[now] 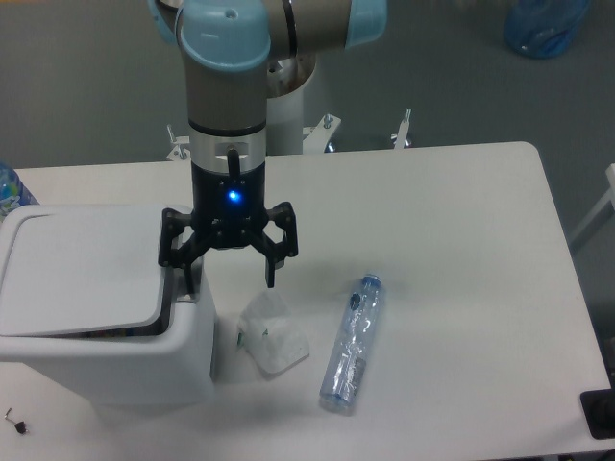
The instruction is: Open the trash can
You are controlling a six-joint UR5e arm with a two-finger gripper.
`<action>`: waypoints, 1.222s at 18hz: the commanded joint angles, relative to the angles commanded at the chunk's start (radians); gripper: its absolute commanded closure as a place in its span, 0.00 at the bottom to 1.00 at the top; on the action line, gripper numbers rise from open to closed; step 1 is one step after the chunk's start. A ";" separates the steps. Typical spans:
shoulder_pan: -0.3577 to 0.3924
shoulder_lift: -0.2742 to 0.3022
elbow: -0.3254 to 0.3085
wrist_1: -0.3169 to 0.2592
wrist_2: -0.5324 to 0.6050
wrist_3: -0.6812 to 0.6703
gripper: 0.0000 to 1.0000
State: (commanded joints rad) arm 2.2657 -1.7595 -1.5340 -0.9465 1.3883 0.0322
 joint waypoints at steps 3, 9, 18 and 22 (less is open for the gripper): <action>0.000 0.005 0.006 0.000 -0.002 0.005 0.00; 0.023 0.021 0.055 -0.002 -0.021 0.005 0.00; 0.170 0.064 0.049 -0.003 -0.009 0.024 0.00; 0.207 0.072 0.048 -0.011 0.079 0.168 0.00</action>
State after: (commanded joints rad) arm 2.4727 -1.6874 -1.4864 -0.9572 1.4676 0.2004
